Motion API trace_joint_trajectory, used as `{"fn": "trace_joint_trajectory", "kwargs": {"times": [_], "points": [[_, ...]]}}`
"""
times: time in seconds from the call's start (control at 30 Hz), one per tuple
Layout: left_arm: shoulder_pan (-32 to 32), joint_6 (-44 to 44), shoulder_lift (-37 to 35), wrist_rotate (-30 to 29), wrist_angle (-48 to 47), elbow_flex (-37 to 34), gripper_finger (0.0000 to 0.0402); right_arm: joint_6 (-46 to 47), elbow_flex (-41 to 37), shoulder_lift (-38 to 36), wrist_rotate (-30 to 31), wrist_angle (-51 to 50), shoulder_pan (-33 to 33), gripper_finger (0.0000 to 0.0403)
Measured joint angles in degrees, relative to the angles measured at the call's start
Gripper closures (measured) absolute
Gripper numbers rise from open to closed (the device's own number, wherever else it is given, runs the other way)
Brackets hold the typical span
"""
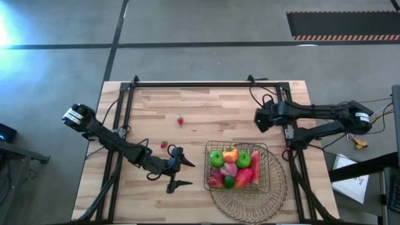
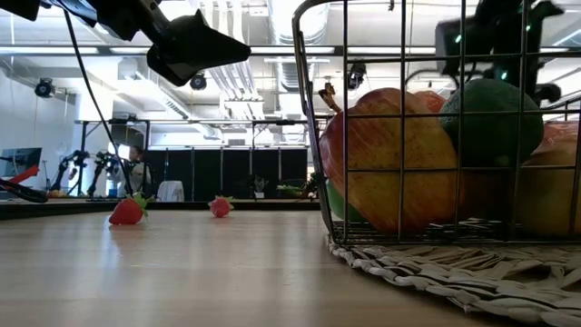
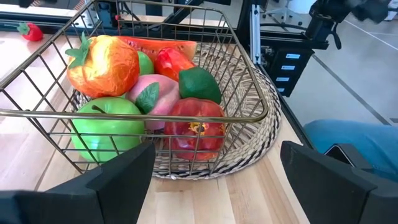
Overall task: Build produce basket
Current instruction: Put the top right strawberry into the wire basket
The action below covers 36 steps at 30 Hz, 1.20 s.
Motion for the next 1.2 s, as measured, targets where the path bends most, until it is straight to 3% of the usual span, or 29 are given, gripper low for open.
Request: {"fn": "trace_joint_trajectory", "kwargs": {"times": [0.3,0.53,1.0,1.2], "points": [[0.01,-0.07,-0.01,0.00,-0.02,0.00,0.0070,-11.85,-3.45,7.36,1.83,12.05,-11.25,0.0241],[0.01,-0.25,0.01,0.02,-0.04,0.00,0.0070,-17.23,-4.32,13.68,0.41,13.69,-18.56,0.0266],[0.01,-0.34,0.01,0.02,-0.02,-0.02,0.0070,-19.69,-4.32,19.65,0.39,17.03,-21.26,0.0388],[0.01,-0.45,0.01,0.02,-0.02,-0.02,0.0070,-19.78,-4.32,17.62,0.41,17.14,-20.43,0.0394]]}}
